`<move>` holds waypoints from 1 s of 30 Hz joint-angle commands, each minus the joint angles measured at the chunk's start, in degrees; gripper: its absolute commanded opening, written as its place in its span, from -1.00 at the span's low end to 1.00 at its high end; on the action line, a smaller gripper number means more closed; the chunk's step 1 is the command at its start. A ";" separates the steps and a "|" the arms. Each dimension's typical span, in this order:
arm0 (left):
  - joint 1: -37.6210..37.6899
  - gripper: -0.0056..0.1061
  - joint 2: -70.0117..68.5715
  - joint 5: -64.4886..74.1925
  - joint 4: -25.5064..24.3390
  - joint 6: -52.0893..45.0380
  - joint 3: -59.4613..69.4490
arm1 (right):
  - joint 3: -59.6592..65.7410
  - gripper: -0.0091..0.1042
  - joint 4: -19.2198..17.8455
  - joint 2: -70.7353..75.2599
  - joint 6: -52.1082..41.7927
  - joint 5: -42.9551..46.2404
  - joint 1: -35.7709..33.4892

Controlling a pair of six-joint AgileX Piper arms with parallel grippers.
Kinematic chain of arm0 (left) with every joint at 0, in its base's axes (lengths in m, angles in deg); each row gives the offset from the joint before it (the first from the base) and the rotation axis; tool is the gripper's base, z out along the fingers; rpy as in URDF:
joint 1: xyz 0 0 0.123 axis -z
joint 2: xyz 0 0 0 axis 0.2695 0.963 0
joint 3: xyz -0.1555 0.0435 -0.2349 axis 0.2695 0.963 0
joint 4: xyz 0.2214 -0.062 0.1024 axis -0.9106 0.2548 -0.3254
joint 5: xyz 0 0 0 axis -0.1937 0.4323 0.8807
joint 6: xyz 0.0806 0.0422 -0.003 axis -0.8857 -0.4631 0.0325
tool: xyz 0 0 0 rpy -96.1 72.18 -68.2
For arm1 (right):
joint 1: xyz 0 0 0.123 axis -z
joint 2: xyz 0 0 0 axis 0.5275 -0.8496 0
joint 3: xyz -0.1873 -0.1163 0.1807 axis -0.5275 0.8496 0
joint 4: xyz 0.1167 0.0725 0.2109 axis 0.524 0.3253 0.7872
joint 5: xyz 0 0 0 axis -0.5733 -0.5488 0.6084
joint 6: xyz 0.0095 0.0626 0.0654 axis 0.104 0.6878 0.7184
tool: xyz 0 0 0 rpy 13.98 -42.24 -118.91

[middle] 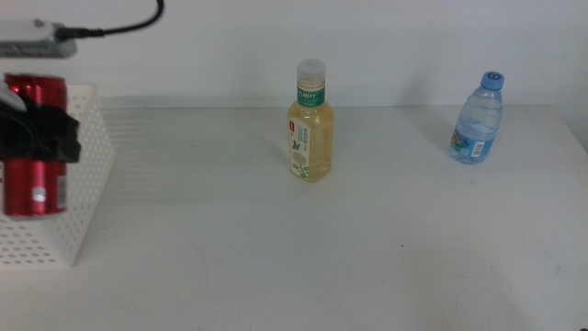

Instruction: Use arms to grab the bottles and put them into the dustbin to the left of the table.

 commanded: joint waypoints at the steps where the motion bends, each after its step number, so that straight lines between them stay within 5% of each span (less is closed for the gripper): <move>1: -2.45 -0.85 1.23 0.74 2.21 -2.70 -6.47 | -1.58 0.35 -0.54 1.56 -0.74 4.17 0.26; 18: -14.96 -0.85 22.31 9.35 1.79 -10.42 -30.47 | -1.58 0.35 -0.54 1.56 -0.74 4.17 0.26; 30: -15.55 -0.85 33.02 7.86 -1.12 -10.69 -32.42 | -1.58 0.35 -0.54 1.56 -0.74 4.17 0.26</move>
